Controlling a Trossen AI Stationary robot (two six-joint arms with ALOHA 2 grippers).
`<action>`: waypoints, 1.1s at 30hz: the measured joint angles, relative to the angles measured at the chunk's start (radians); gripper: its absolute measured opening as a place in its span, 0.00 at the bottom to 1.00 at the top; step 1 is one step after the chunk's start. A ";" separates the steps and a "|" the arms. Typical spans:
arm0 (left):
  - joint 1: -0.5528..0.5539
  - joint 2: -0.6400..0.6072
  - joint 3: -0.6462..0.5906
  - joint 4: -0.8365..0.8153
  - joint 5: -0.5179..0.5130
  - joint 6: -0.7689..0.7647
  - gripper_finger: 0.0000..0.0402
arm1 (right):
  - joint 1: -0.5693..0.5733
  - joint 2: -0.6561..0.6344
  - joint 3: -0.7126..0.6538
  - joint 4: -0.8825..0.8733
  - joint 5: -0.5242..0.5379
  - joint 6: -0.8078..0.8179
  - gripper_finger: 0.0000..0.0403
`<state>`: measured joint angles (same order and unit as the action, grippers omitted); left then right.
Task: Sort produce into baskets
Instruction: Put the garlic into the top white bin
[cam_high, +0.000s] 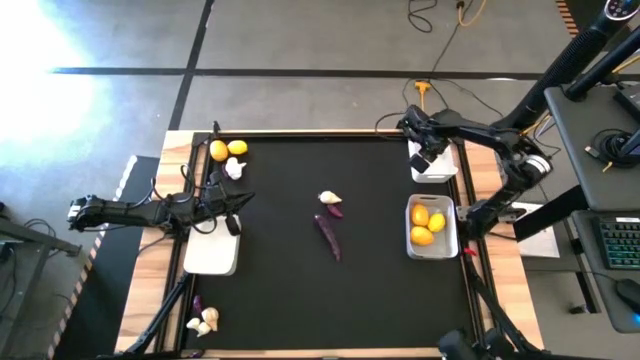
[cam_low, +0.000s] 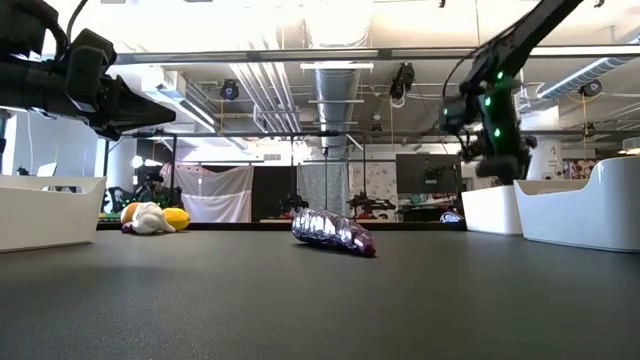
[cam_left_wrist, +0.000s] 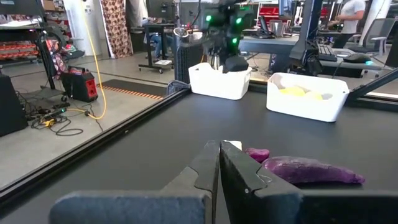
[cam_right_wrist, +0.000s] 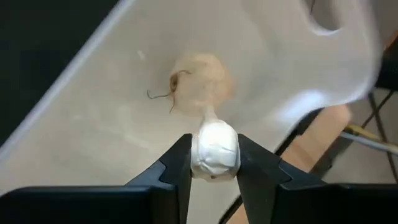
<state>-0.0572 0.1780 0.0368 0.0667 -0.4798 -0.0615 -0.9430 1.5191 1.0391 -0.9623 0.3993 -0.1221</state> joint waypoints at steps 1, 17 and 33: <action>0.000 0.000 0.000 0.000 0.000 0.000 0.00 | -0.009 0.027 0.008 0.003 -0.014 0.005 0.24; 0.000 0.000 0.000 0.000 0.000 0.000 0.00 | -0.019 0.167 0.193 -0.104 -0.021 0.072 0.50; 0.000 0.000 0.000 0.000 0.000 0.000 0.00 | 0.423 -0.566 -0.051 -0.026 -0.476 0.136 0.54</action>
<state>-0.0570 0.1780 0.0370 0.0666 -0.4801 -0.0616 -0.5202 0.9529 0.9880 -0.9884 -0.0772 0.0134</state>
